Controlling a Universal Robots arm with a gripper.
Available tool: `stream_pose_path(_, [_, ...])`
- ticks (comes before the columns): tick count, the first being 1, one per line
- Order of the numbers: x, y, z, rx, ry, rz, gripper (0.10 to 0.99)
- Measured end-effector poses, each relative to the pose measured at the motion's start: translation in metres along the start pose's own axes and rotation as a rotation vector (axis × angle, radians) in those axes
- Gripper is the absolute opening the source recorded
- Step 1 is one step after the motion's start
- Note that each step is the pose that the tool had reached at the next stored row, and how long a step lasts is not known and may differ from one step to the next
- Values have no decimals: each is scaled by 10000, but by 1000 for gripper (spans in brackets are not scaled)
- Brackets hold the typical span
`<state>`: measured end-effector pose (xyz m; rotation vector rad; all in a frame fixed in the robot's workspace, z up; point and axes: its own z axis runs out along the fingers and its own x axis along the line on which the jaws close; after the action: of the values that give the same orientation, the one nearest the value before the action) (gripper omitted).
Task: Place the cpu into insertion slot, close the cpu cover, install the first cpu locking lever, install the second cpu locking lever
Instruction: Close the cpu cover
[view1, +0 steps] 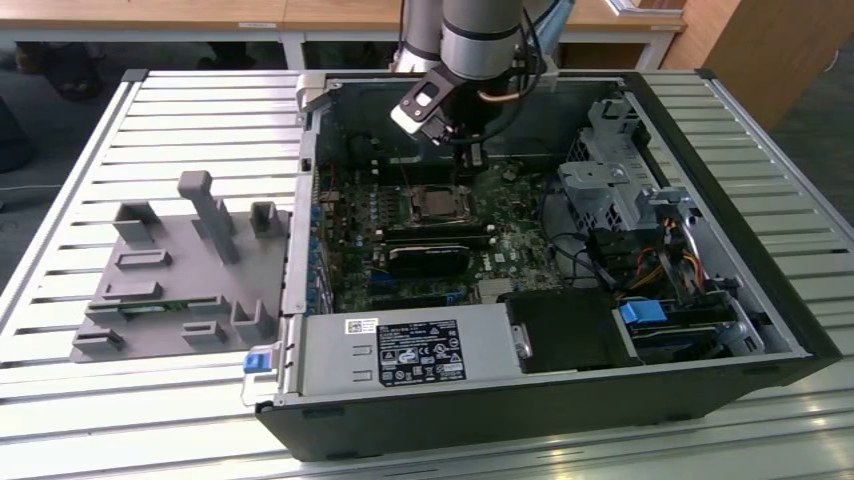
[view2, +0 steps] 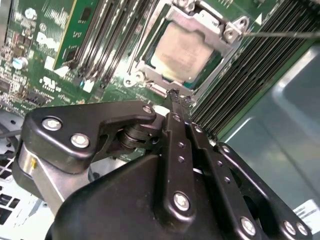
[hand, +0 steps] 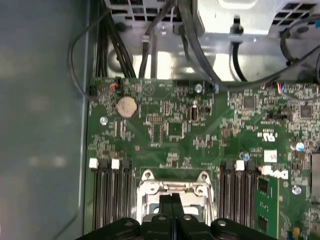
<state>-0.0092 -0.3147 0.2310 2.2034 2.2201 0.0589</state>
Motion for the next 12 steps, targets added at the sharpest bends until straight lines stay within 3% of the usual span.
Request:
stream_pose_path(3, [1,-43,12,-1,2,1,106])
stream_pose_path(9, [-30,-61,91,75,0,3,106])
stream_pose_path(12, [-36,-113,110,76,2,-4,106])
